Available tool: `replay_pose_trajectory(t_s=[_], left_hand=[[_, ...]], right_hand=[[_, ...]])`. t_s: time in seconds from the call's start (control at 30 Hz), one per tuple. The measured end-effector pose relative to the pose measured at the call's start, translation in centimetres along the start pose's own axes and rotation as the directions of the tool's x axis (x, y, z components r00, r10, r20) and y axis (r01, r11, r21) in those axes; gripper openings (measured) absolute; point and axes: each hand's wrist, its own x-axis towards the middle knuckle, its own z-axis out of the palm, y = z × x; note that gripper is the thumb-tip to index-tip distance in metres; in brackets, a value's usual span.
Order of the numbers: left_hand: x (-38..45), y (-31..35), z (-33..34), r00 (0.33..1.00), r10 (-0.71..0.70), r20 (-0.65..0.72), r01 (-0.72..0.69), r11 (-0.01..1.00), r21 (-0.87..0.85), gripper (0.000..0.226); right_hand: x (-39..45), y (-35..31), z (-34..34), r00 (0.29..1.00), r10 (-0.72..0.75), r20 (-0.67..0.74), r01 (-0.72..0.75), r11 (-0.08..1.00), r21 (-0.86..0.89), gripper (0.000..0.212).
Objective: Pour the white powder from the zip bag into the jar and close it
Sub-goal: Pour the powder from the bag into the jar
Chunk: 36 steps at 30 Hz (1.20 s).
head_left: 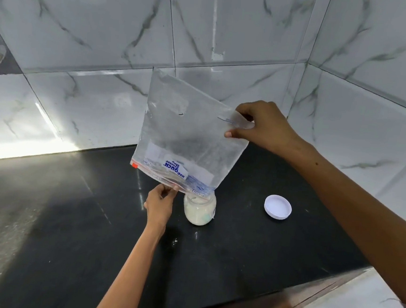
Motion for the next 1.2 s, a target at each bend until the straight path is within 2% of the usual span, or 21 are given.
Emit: replay_pose_trajectory(t_s=[0.1,0.2,0.27,0.33,0.4,0.53,0.63,0.73,0.93,1.07,1.2], left_hand=[[-0.1,0.0,0.2,0.999,0.007,-0.036,-0.006,1.0,0.019,0.015],[-0.2,0.1,0.3,0.997,0.024,-0.074,-0.022,0.999,0.034,0.016],[-0.2,0.0,0.2,0.996,0.028,-0.081,-0.025,0.999,0.038,0.018],[-0.2,-0.1,0.1,0.996,0.036,-0.078,-0.035,0.999,0.019,0.016],[-0.4,-0.2,0.1,0.997,0.044,-0.058,-0.047,0.998,-0.044,0.016],[-0.4,-0.2,0.1,0.999,0.027,0.043,-0.014,0.962,-0.273,0.009],[0.0,-0.1,0.0,0.991,0.035,0.129,0.01,0.942,-0.336,0.007],[0.6,0.3,-0.1,0.986,0.047,0.159,0.016,0.928,-0.372,0.008],[1.6,1.1,0.3,0.994,0.032,0.101,0.011,0.92,-0.392,0.007],[1.9,1.4,0.3,0.998,0.026,0.052,-0.002,0.915,-0.404,0.007],[2.1,1.7,0.0,0.999,0.05,0.019,-0.038,0.909,-0.416,0.011]], right_hand=[[0.2,-0.6,0.2,0.997,-0.071,-0.039,0.072,0.997,0.022,0.025],[0.2,-0.4,0.3,0.99,-0.049,-0.132,0.048,0.999,-0.007,0.026],[-0.1,-0.4,0.8,0.995,-0.067,-0.071,0.066,0.998,-0.018,0.027],[-0.2,-0.4,1.1,0.995,-0.072,-0.069,0.072,0.997,-0.003,0.026],[0.0,-0.1,1.0,0.994,-0.041,-0.1,0.042,0.999,0.007,0.027],[0.0,0.7,1.3,0.998,-0.001,-0.067,0.003,1.0,0.03,0.022],[-0.4,1.6,1.4,0.994,0.008,-0.113,-0.006,1.0,0.018,0.024],[-0.8,2.4,1.0,0.99,0.013,-0.141,-0.011,1.0,0.014,0.023],[-1.3,2.1,0.5,0.977,0.012,-0.214,0.008,0.996,0.092,0.006],[-1.5,2.4,0.7,0.977,0.047,-0.207,-0.029,0.996,0.089,0.009],[-2.2,3.5,0.9,0.974,0.139,-0.177,-0.127,0.989,0.077,0.013]])
